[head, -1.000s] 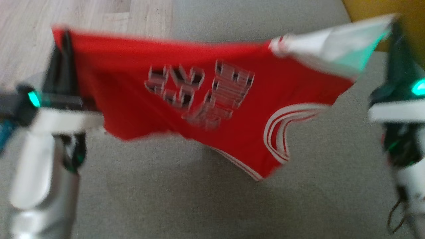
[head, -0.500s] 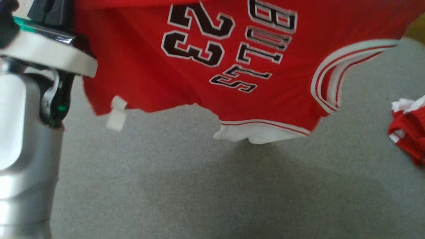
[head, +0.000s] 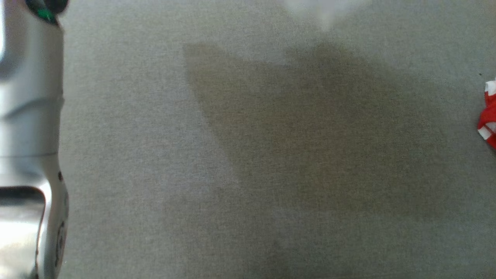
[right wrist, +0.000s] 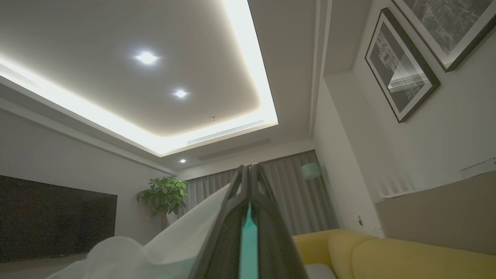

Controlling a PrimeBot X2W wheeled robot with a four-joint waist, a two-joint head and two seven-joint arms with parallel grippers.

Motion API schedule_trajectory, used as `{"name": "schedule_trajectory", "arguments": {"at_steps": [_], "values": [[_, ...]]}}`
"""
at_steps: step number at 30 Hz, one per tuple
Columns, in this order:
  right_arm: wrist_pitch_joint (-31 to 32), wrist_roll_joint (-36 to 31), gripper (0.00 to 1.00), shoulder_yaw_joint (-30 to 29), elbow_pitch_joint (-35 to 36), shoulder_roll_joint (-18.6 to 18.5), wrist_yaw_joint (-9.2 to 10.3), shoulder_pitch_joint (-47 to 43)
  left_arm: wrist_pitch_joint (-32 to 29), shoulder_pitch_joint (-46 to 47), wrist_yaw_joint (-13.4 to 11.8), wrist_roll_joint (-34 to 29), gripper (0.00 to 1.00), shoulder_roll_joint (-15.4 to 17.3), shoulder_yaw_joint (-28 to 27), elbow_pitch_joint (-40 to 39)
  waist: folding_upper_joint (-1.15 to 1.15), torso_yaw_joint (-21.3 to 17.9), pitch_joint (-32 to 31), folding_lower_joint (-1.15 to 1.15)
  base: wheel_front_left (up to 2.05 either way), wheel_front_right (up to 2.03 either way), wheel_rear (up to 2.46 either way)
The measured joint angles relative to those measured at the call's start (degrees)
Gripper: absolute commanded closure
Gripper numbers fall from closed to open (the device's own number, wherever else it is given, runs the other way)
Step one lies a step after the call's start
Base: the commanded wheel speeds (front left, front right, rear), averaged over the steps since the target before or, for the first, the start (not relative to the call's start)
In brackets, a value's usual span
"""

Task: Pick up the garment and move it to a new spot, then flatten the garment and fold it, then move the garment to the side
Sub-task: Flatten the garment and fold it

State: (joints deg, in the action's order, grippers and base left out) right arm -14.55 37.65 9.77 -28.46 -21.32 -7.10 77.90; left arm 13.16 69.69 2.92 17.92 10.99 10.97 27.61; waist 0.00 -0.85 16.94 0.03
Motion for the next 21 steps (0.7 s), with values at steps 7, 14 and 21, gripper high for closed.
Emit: {"name": "schedule_trajectory", "arguments": {"at_steps": [7,14,21], "values": [[-0.3,4.8,1.00,-0.3,2.0,-0.2,0.00,-4.9,1.6,-5.2,0.7,0.5,1.00,-1.2,-2.4,3.8,0.00,-1.5,0.2,-0.04,0.00,0.00,0.00],[-0.2,15.7,1.00,4.2,11.1,-0.1,0.00,-35.7,1.6,-32.0,2.2,0.7,1.00,-5.4,-8.1,3.6,0.00,-3.5,-1.6,-0.02,0.00,0.00,0.00],[-0.1,20.6,1.00,8.0,18.8,-0.7,0.00,-63.9,1.5,-52.1,3.7,2.2,1.00,-8.6,-15.2,2.9,0.00,-5.5,-5.3,-0.04,0.00,0.00,0.00]]}}
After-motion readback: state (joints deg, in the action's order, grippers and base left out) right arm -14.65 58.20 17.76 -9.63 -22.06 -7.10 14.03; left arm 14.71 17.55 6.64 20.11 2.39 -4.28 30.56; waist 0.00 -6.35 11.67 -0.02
